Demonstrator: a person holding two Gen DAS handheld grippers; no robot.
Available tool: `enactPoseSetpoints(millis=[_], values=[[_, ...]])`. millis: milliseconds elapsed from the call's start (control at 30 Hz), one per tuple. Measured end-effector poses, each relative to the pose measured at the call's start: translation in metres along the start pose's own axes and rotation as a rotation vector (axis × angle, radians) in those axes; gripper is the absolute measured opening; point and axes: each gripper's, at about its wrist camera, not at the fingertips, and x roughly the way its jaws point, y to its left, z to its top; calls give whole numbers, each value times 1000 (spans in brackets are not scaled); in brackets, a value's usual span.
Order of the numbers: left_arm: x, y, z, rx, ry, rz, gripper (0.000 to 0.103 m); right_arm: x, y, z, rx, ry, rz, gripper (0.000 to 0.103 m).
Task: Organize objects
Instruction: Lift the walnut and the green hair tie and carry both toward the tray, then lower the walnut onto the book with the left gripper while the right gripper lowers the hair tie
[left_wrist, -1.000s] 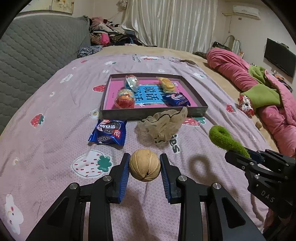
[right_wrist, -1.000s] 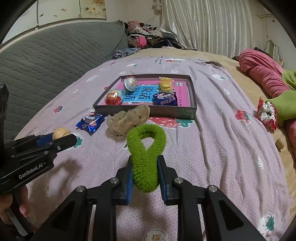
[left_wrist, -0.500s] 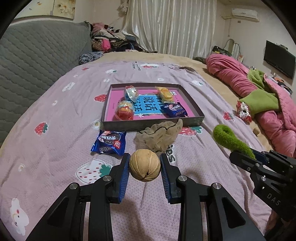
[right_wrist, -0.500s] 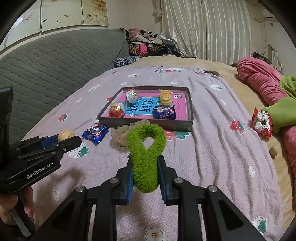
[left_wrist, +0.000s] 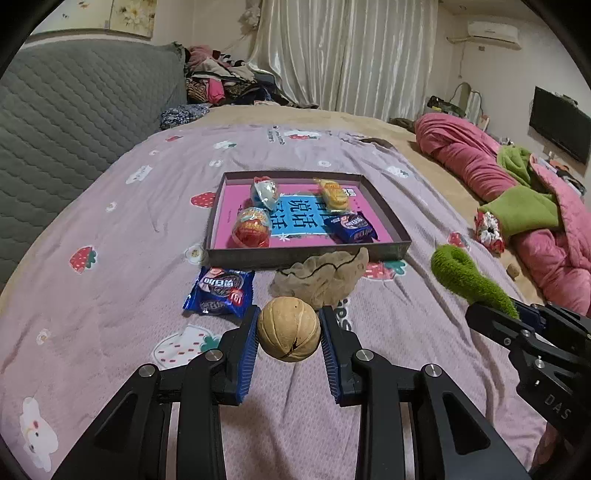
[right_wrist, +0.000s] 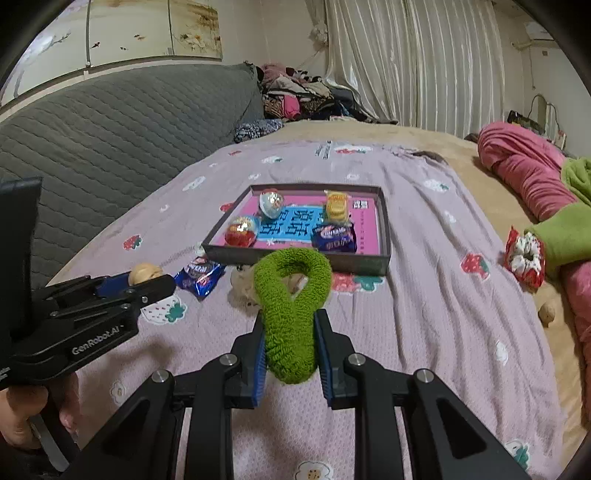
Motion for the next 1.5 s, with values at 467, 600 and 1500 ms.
enactPoseSetpoints(millis=[467,600,1500], values=[[30,-4,52,-7,-14,-21,33,16,-8,46,0,-35,10,24],[41,-4,70,-17,-18,-27,33,22,-12,65,6,-57,9,24],[121,10,157,-60,-55,-41,33,88,-58,133,38,-110,-34,24]])
